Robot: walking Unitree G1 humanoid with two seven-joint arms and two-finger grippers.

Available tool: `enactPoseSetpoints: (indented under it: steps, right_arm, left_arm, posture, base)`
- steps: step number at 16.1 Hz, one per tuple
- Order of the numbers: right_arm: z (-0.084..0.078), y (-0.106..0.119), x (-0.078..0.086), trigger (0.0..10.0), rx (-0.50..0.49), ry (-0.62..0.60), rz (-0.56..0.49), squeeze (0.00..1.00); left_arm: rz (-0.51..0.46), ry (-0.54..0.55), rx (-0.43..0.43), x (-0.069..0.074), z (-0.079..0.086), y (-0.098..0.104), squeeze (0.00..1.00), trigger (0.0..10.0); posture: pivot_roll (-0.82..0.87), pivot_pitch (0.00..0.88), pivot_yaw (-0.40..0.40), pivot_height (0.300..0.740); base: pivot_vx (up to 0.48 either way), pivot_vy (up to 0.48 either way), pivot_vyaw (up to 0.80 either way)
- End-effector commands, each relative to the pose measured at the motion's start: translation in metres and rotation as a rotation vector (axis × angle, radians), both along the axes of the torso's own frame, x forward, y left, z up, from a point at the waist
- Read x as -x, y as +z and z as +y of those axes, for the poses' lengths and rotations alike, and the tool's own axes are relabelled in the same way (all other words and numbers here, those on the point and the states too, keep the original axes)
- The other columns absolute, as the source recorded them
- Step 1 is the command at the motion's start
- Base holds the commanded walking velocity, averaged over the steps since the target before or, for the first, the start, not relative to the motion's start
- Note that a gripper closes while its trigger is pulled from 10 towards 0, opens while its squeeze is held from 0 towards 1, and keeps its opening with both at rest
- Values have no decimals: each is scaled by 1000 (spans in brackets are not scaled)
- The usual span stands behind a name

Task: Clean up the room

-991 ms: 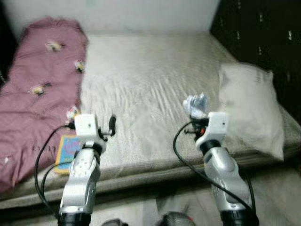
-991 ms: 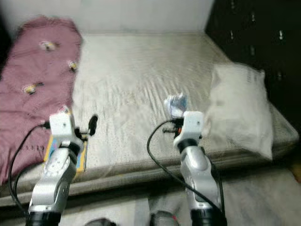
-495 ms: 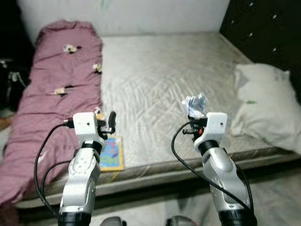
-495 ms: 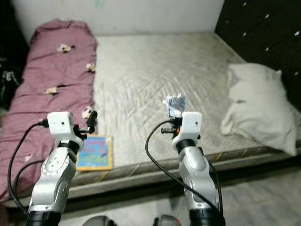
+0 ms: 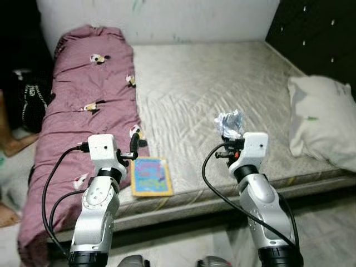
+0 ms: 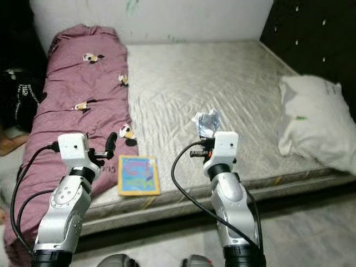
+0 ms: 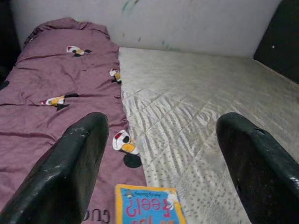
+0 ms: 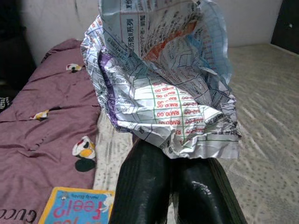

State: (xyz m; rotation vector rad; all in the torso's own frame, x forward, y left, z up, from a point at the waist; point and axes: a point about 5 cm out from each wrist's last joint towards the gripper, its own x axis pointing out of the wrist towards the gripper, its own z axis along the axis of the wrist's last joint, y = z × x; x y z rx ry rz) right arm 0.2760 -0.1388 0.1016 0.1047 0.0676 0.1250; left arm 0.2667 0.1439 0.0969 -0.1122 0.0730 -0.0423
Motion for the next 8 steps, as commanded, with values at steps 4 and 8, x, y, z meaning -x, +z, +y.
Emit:
enactPoseSetpoints:
  steps: [4,8]
  right_arm:
    - [-6,-1,0,10000,52,0,-9,0]
    - [-3,1,-3,10000,51,8,-16,0]
  left_arm:
    - [-17,46,-55,1,5,0,0,10000]
    - [-8,19,-33,0,-6,0,0,10000]
  posture:
    - [-21,0,-20,740]
    - [-22,0,-22,740]
  base:
    - [0,430,0]
    - [0,0,669]
